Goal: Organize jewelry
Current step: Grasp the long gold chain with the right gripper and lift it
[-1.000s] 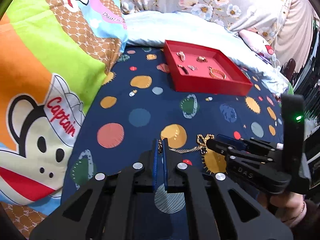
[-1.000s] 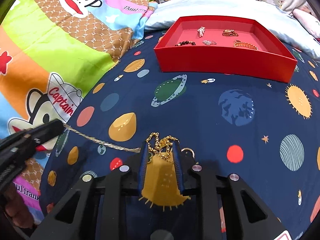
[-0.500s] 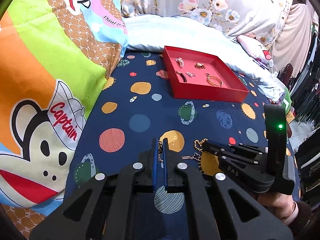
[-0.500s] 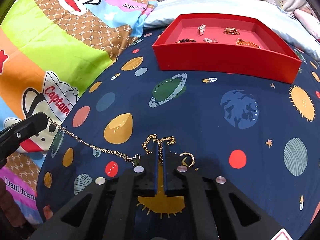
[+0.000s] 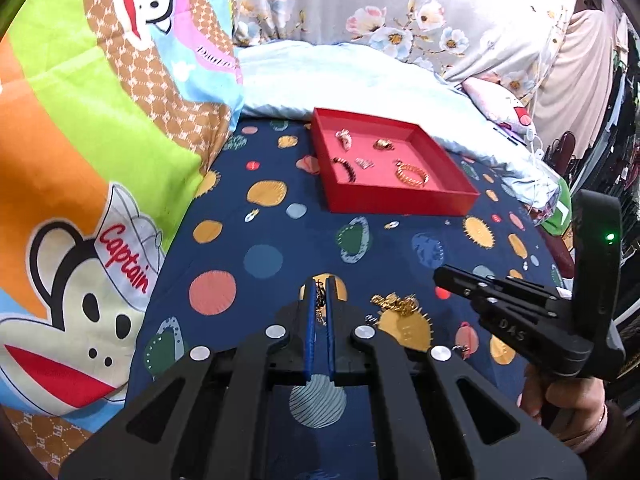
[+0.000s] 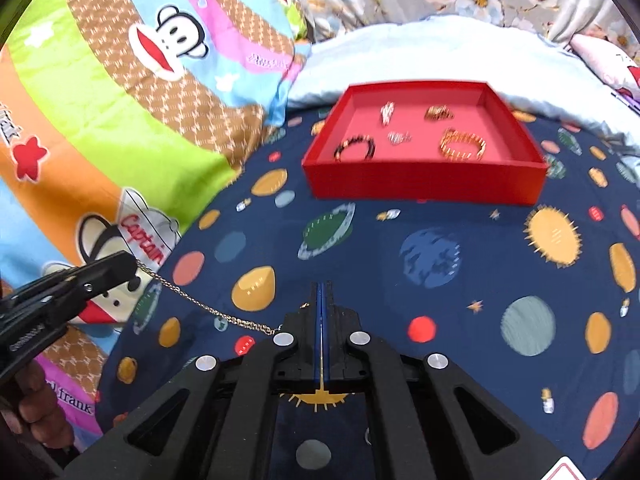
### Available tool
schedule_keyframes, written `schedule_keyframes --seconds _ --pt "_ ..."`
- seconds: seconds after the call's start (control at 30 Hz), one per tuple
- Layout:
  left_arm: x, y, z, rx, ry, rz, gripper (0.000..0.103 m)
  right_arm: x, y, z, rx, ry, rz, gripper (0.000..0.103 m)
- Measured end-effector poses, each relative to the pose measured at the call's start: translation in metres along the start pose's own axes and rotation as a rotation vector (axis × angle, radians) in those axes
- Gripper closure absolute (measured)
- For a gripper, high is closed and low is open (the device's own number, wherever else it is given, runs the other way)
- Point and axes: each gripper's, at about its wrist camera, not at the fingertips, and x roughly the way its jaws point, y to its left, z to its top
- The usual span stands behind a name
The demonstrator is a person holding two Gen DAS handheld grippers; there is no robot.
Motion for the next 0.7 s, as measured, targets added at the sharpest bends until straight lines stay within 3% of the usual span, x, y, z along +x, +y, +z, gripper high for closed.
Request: schedule_keyframes --seconds 0.2,0.3,0.4,0.7 --pt "-0.014 -0.016 0.011 0.025 -0.038 -0.026 0.099 -0.023 -0.007 0.004 -0.009 -0.024 -0.014 0.103" --pt "-0.015 -0.021 0.011 0.033 -0.039 -0.031 0.099 -0.012 -0.008 0.0 -0.021 0.01 -0.021 0.099" --pt "-0.01 -0.024 0.009 0.036 -0.025 -0.028 0.099 0.006 -0.008 -0.006 -0.039 0.04 -0.03 0.081" --pt "0.006 -0.018 0.002 0.02 0.019 -0.021 0.099 0.05 -0.002 -0.014 -0.072 0.121 -0.019 0.081"
